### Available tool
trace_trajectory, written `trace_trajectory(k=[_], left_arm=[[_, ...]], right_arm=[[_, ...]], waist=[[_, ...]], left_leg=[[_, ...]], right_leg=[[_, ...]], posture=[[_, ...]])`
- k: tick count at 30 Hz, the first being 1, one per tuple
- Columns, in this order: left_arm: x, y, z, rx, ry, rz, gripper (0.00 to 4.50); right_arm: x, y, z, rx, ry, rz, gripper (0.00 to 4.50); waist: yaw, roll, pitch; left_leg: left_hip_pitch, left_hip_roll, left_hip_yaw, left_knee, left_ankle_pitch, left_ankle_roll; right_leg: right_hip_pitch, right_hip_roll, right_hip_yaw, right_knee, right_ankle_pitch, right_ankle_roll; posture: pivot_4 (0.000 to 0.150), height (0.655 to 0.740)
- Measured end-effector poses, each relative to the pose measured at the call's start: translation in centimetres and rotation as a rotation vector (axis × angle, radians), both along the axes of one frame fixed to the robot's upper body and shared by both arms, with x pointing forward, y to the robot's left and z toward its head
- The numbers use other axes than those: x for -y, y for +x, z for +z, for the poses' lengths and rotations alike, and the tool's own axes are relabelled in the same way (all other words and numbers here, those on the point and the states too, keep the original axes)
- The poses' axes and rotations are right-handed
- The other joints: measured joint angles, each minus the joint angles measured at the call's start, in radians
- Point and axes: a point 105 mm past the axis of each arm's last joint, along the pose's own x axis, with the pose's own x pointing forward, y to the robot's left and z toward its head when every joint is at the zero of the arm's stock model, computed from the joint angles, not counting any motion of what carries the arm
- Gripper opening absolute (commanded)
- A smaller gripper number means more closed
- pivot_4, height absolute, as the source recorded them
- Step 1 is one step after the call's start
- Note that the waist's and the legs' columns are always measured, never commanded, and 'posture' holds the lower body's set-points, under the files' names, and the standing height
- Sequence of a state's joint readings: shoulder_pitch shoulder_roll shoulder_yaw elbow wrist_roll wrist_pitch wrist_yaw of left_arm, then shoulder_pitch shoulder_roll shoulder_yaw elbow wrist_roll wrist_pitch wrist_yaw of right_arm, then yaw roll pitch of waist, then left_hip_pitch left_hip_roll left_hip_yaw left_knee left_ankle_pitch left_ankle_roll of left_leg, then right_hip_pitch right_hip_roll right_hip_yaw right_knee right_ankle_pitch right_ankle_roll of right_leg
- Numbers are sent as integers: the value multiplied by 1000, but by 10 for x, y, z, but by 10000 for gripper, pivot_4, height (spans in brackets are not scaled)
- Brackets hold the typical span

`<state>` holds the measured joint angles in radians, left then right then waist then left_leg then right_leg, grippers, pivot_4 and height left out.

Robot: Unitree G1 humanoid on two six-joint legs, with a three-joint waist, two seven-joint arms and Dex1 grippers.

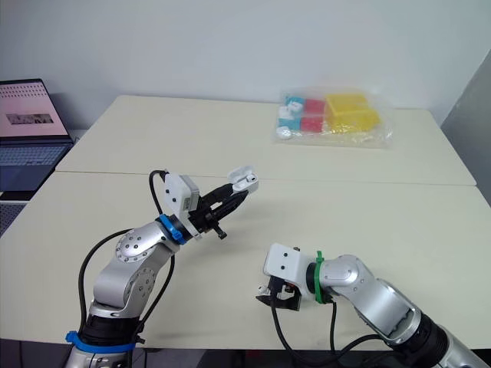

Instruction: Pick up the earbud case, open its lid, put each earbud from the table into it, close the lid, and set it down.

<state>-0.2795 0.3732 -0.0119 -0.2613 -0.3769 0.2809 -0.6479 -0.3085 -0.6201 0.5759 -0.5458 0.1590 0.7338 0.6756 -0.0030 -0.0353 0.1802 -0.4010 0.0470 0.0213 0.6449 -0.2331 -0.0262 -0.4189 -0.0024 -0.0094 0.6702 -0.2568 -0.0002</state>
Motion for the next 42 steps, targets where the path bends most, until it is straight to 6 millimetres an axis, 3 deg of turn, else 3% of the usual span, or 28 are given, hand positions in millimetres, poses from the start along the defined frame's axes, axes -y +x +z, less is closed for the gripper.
trace_trajectory(k=[3, 14, 21, 24, 28, 32, 36, 40, 42], left_arm=[[-1, 0, 0, 2, 8, 2, 7977], [-2, 0, 0, 3, 12, 3, 7977], [-1, 0, 1, 7, 16, -4, 7977], [0, 0, 1, 8, 19, -9, 7977], [-1, -1, -1, 7, 26, -9, 7977], [-1, -1, -1, 7, 27, -11, 7977], [-1, -1, -2, 5, 28, -9, 7977], [-1, -1, -2, 5, 29, -9, 7977], [-1, -1, -2, 5, 29, -8, 7977]], right_arm=[[1, -2, -9, -24, 5, -22, 42639], [-7, -13, -16, -71, 49, -4, 4538], [-2, -13, -16, -76, 41, 26, 4150], [23, -14, -12, -71, -24, 63, 4149], [80, -14, -5, -68, -194, 129, 4149], [114, -13, -2, -93, -294, 159, 4149], [164, -7, 3, -119, -451, 167, 4149], [169, -5, 2, -119, -451, 188, 4149], [170, -4, 2, -129, -443, 183, 11532]], waist=[[0, 0, 0], [-1, 0, 0], [-1, 0, 0], [3, 0, 0], [7, 0, 0], [3, 0, 0], [3, 0, 0], [3, 0, 0], [4, 0, 0]], left_leg=[[0, 0, 0, 0, 0, 0], [3, 0, -1, 1, 0, 0], [2, 0, 0, 1, 0, 0], [1, -1, 0, 1, 0, 0], [1, -1, 2, 0, 0, 0], [1, -1, 2, 0, 0, 0], [2, -1, 2, 0, 0, 0], [2, -1, 1, 0, 0, 0], [3, -1, 0, 0, 0, 0]], right_leg=[[0, 0, 0, 0, 0, 0], [0, 1, 0, 4, 0, 0], [0, 1, 0, 4, 0, 0], [1, -1, 0, 2, 0, 0], [4, -1, -1, -7, 2, 4], [4, -1, 0, -8, 2, 3], [5, -1, 0, -9, 2, 3], [6, -1, 0, -8, 2, 3], [7, -1, 0, -8, 2, 3]], posture=[[1500, 7389], [1500, 7389], [1500, 7389], [1500, 7389], [1500, 7389], [1500, 7389], [1500, 7389], [1500, 7389], [1500, 7389]])
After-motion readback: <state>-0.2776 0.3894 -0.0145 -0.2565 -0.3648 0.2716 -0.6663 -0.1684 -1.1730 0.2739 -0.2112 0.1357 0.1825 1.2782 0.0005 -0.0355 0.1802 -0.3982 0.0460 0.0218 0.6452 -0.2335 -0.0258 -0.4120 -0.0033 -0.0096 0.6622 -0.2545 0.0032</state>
